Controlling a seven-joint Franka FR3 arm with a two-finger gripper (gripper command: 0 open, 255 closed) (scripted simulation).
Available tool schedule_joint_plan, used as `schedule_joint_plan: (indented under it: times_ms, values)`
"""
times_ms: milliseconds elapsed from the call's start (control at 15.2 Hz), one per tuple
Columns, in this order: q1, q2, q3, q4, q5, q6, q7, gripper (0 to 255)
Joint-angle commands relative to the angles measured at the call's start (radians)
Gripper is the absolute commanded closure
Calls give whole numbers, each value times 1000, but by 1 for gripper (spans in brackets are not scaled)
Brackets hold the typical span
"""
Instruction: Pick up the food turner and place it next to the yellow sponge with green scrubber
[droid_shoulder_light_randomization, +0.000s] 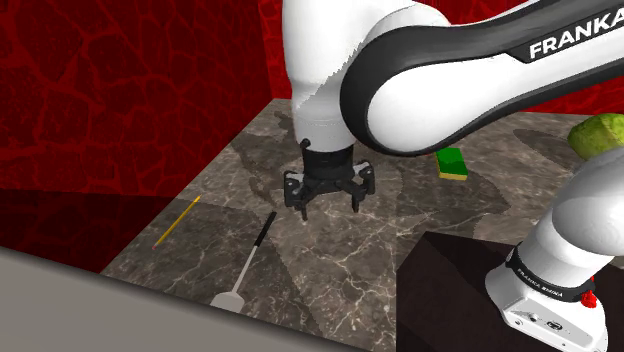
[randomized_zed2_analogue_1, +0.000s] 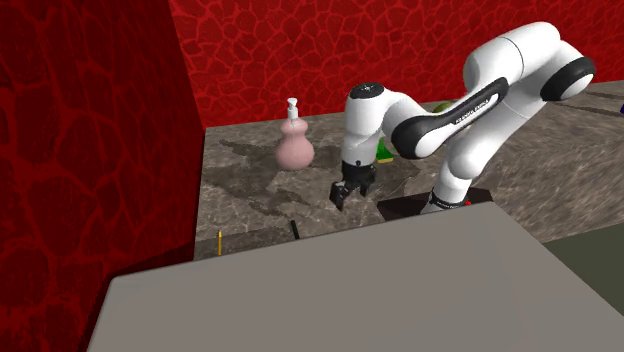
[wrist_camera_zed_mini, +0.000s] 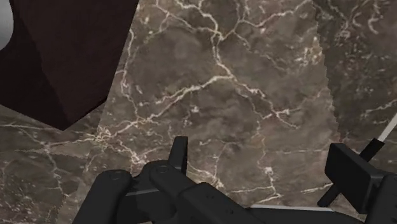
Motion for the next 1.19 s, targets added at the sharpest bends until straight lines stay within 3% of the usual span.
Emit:
schedule_joint_plan:
  times_ms: [0,198,330,396,528,792,1122]
  values:
    - [-58,102,96,53,-54,48,135,0]
    - [-150,290,240,143,-216,91,364,0]
    - [-169,473,307,216,-405,94,567,0]
    - [-141,566,304,257,-501,83,664,0]
    - [-32,699,233,344,-627,55,803,0]
    - [160,885,92,531,-759,2,976,0]
    - [173,912,69,512,-784,41,993,0]
